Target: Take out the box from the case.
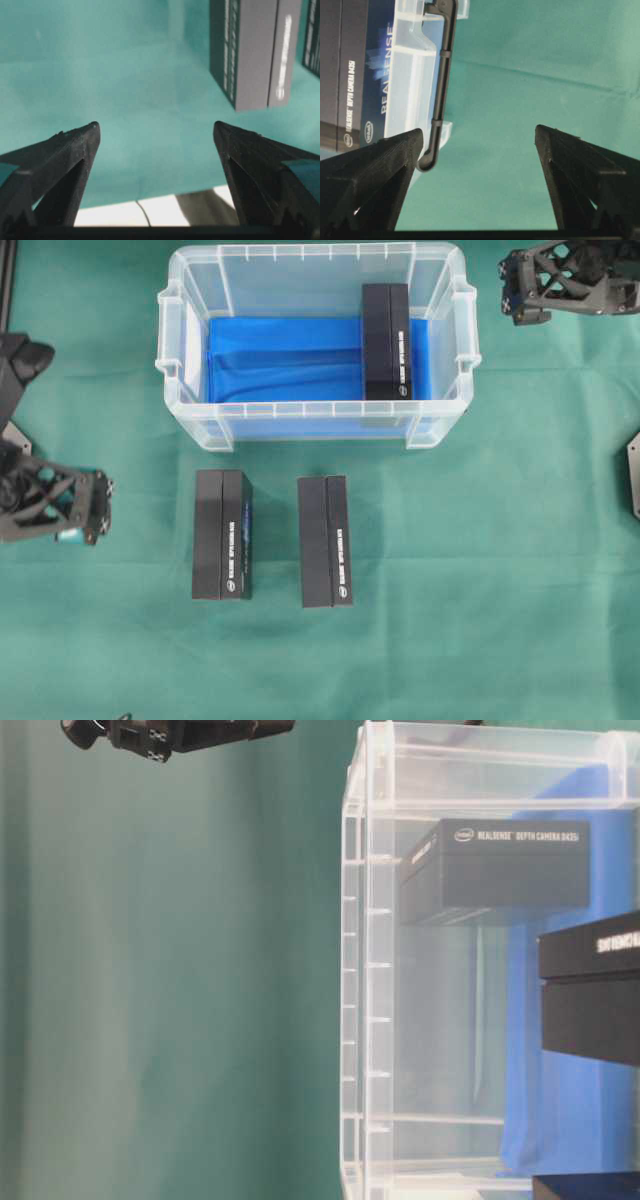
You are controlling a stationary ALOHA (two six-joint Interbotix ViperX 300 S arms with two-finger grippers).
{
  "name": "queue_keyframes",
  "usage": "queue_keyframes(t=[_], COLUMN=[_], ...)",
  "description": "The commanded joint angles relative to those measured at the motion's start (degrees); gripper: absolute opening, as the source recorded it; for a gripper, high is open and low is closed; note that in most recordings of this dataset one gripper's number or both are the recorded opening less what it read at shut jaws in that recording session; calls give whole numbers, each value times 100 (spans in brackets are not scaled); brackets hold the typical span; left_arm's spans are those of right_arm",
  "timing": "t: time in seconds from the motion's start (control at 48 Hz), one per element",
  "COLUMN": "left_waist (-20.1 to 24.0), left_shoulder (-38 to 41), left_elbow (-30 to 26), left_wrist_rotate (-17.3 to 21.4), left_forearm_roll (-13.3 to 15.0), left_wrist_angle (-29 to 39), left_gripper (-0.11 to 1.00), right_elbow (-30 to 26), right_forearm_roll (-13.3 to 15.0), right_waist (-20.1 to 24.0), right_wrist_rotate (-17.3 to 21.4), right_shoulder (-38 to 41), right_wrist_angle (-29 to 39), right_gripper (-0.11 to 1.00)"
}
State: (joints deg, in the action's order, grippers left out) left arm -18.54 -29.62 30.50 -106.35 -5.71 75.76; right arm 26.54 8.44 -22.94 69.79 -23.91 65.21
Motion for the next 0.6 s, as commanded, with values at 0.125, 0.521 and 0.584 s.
queue_keyframes(t=[0.125,0.521,0.584], left_waist=[624,2681,3120], left_shoulder=[-123,-193,-193], left_elbow=[-88,-185,-202], left_wrist_rotate=[527,2487,2909], left_forearm_roll=[-44,-44,-18], left_wrist_angle=[26,53,53], left_gripper=[94,94,94], right_elbow=[-141,-141,-141], right_forearm_roll=[9,9,9], right_waist=[9,9,9], right_wrist_rotate=[18,26,26], right_shoulder=[-97,-88,-88], right_wrist_angle=[0,0,0], right_gripper=[92,92,92])
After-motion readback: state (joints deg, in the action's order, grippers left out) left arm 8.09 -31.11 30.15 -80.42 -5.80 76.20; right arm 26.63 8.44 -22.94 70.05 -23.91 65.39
